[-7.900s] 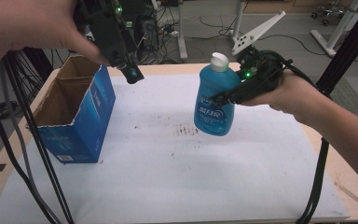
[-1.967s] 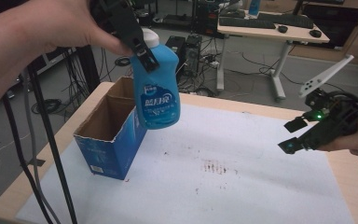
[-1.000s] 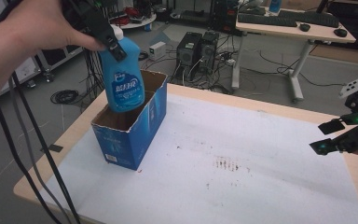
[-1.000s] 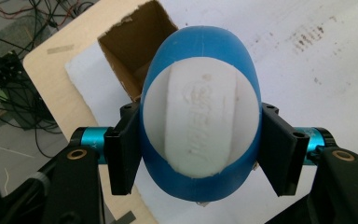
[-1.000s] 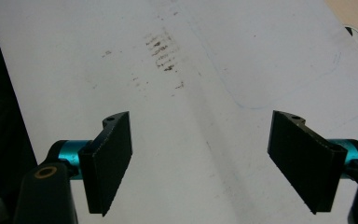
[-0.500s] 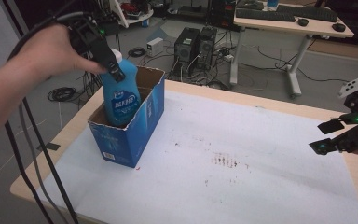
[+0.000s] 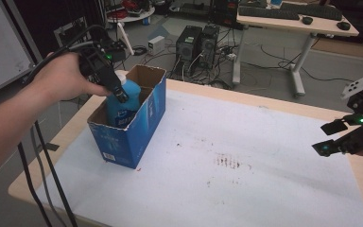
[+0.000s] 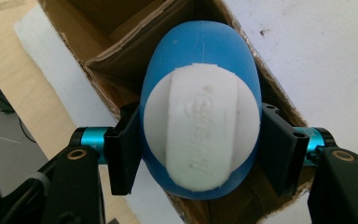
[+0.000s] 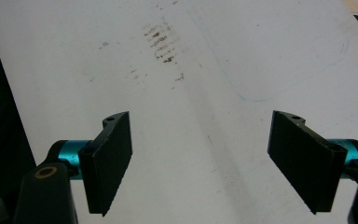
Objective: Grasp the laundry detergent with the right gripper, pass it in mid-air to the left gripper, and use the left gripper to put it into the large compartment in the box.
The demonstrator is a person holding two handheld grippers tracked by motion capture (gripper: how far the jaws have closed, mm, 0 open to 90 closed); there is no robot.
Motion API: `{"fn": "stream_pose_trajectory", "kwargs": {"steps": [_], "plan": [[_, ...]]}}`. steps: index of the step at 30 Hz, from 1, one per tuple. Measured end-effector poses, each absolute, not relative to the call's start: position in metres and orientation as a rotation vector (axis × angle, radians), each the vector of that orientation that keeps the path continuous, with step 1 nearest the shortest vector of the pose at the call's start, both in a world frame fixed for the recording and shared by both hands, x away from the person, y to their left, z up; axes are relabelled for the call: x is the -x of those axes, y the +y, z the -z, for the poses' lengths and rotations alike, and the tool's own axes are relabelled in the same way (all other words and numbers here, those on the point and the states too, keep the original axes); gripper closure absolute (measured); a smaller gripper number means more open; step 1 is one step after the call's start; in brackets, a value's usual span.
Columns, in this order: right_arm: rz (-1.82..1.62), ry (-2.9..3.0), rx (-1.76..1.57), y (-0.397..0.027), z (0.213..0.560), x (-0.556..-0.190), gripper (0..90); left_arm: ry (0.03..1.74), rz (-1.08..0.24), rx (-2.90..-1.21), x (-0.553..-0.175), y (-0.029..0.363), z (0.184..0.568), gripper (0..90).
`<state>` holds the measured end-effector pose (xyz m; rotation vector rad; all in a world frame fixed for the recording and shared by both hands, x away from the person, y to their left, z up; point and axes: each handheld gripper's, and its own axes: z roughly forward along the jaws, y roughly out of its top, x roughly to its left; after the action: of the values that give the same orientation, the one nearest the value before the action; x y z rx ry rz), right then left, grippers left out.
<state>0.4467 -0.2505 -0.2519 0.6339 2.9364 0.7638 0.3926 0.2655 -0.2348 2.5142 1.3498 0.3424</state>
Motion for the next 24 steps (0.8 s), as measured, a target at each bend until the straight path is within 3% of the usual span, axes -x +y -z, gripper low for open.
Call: {"fn": "stream_pose_trajectory", "kwargs": {"steps": [24], "plan": [[-0.762, 2.935, -0.636, -0.252, 0.254, -0.446, 21.6, 1.345, -0.329, -2.561, -0.393, 0.265, 0.271, 38.2]]}}
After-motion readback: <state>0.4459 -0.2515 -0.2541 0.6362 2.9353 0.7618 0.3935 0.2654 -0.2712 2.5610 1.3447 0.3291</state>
